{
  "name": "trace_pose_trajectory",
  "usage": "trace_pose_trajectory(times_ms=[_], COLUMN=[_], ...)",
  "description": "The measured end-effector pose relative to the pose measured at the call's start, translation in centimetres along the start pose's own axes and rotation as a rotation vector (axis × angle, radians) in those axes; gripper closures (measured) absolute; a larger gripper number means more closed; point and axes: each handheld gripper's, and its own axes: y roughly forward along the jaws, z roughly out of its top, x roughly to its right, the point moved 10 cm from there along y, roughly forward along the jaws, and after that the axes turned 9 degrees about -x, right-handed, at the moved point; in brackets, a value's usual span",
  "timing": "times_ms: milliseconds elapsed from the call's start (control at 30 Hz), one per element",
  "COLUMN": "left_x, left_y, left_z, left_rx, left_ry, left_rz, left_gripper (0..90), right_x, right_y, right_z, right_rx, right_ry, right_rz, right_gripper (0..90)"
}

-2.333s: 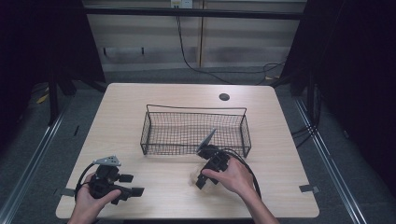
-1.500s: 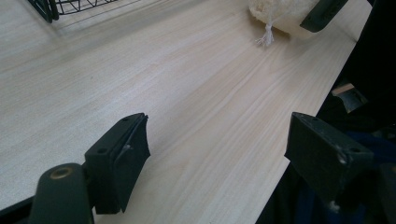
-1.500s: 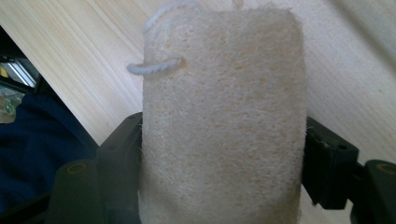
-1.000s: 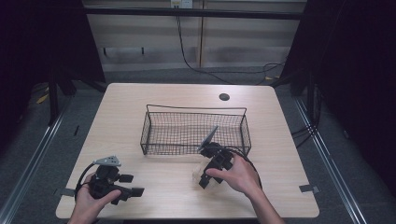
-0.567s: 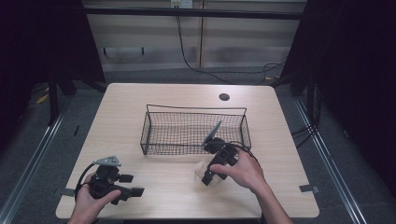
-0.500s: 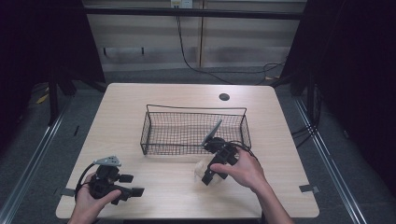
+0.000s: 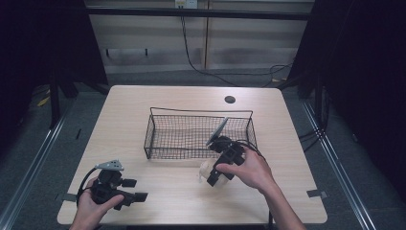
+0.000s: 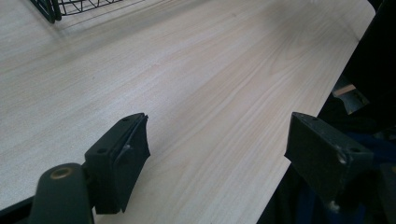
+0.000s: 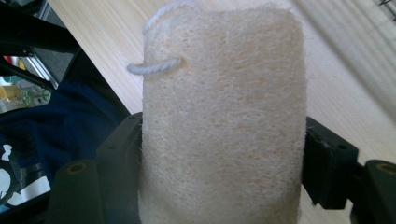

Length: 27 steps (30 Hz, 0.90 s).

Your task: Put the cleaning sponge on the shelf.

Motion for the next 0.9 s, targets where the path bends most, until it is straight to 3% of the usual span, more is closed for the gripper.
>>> trace_pose_trajectory(times_ms=[500, 900], left_x=[0.2, 0.1], left_y=[-0.1, 0.0], left_z=[0.1, 0.0], left_rx=[0.005, -0.002], left_ry=[0.006, 0.006], left_rz=[-0.005, 0.001], left_gripper=[20.6, 20.6], right_x=[0.5, 0.9], right_y=[-2.4, -3.9], right_z=[0.0, 0.5], right_rx=[0.041, 0.030], right_ry=[0.011, 0.019], right_rz=[-0.002, -0.005], right_gripper=[25.7, 25.8])
